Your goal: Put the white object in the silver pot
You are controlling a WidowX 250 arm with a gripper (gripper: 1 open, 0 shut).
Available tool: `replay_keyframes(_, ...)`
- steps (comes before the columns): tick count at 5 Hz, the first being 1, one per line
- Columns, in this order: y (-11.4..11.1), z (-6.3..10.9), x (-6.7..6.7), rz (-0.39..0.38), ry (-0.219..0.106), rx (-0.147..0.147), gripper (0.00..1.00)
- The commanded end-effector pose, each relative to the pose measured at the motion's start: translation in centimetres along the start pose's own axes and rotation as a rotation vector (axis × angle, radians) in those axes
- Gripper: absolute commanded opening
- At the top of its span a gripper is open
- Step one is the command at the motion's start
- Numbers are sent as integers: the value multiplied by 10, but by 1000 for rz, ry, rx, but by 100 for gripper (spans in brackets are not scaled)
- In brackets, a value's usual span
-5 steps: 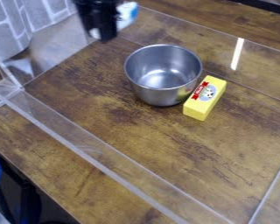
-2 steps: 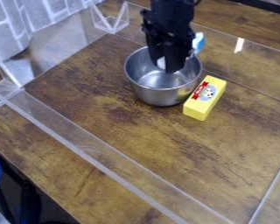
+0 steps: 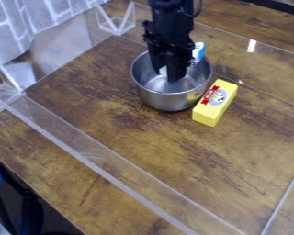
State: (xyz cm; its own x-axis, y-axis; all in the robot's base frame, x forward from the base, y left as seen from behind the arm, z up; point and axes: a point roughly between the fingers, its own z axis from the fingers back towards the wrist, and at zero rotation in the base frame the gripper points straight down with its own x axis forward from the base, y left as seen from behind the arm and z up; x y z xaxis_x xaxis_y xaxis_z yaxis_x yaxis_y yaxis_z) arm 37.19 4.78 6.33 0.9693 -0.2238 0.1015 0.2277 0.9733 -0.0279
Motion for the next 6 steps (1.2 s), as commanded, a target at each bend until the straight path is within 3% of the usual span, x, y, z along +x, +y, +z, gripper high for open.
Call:
replay_keyframes(1, 16, 11, 14, 12, -66, 26, 0)
replay_keyframes(3, 22, -7, 20, 14, -62, 21, 0)
replay_keyframes(6, 25, -10, 21, 42, -73, 19, 0)
